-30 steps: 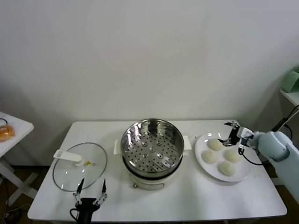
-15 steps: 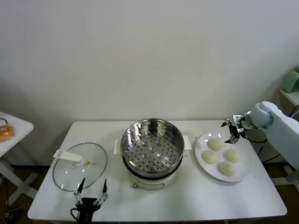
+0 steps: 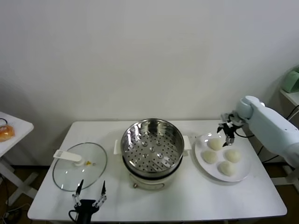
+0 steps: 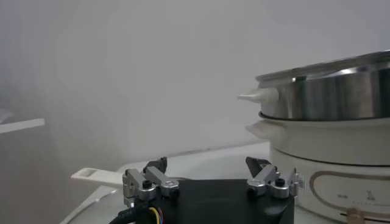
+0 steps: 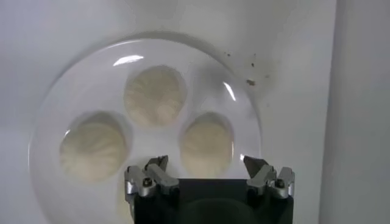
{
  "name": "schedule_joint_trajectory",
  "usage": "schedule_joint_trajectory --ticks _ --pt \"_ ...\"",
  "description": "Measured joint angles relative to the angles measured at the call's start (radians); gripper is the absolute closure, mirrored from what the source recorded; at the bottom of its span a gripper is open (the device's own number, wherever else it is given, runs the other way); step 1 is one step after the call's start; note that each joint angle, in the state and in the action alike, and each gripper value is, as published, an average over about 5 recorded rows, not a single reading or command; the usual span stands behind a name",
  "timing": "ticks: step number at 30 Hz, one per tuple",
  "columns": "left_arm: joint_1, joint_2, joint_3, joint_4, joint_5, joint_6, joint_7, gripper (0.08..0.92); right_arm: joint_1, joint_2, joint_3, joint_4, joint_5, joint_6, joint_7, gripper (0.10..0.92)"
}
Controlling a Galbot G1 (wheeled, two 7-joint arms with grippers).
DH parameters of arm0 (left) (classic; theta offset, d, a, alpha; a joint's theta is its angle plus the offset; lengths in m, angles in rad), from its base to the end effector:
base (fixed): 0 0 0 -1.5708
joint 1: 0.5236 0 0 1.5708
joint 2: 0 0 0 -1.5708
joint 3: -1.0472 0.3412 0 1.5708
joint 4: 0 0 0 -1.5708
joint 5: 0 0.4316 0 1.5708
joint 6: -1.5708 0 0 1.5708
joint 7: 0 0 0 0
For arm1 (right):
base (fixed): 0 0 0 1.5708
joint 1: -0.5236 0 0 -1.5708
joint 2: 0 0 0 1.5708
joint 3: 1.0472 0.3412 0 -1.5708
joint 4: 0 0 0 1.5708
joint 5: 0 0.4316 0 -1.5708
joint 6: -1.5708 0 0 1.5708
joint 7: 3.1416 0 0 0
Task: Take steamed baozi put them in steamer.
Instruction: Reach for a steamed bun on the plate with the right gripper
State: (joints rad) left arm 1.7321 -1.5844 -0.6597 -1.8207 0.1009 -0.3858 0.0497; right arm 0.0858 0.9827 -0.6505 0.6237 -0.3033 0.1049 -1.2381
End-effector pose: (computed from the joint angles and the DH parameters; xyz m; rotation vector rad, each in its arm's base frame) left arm 0.1721 0.0535 -0.4443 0.0399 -3.0702 -0.2518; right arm 0.6792 -0.1902 -0.2104 1.2547 -1.2933 1.3456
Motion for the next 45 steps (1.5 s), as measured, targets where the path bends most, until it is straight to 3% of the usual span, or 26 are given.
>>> schedule_joint_trajectory --ticks 20,45 --pt "-0.004 0.004 -0.006 0.016 0.008 -0.015 -0.004 0.177 0.003 0.121 0.094 -0.225 -0.134 0.092 -0.005 0.203" --pt "-0.024 0.010 -0.006 0.052 0.020 -0.036 -0.008 0.177 -0.003 0.184 0.173 -0.337 -0.226 0.138 0.053 0.269"
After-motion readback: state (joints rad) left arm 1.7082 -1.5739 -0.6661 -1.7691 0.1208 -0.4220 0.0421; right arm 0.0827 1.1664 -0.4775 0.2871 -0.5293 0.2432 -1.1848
